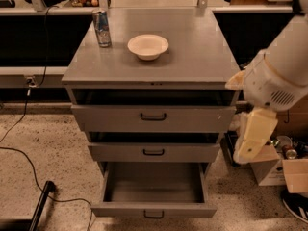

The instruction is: Close bottom drawer

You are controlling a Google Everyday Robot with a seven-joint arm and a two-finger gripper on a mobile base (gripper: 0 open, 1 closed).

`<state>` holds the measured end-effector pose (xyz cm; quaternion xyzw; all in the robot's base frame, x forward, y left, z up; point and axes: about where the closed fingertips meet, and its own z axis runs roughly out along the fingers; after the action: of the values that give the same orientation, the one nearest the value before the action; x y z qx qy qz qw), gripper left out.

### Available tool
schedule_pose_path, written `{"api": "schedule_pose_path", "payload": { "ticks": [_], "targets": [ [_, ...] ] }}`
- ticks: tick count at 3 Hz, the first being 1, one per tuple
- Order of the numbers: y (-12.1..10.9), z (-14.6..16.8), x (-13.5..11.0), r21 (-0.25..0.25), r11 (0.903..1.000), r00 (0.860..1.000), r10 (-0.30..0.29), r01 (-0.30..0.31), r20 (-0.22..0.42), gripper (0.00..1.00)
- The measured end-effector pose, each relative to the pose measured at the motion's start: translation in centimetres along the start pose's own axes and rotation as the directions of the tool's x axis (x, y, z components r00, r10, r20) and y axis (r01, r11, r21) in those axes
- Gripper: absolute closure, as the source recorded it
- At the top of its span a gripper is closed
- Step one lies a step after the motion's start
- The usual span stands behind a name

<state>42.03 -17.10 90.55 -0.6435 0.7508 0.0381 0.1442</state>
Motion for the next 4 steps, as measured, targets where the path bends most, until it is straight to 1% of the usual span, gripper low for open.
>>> {"api": "schedule_pose_path", "payload": {
  "ticks": [1,2,3,4],
  "targets": [
    [0.6,3.3,0.3,0.004,1.0000,1.000,0.008,-0.008,0.005,0.00],
    [0.6,3.7,-0.2,-0.020,0.9994,1.000,-0.029,0.030,0.010,0.00],
    [1.0,7.5,-1.4,-0.072,0.9948,0.995,-0.066,0.071,0.073,0.00],
    [2.3,13.4,-1.0,-0.069,0.9973,0.993,-0.015,0.024,0.120,0.00]
  ]
}}
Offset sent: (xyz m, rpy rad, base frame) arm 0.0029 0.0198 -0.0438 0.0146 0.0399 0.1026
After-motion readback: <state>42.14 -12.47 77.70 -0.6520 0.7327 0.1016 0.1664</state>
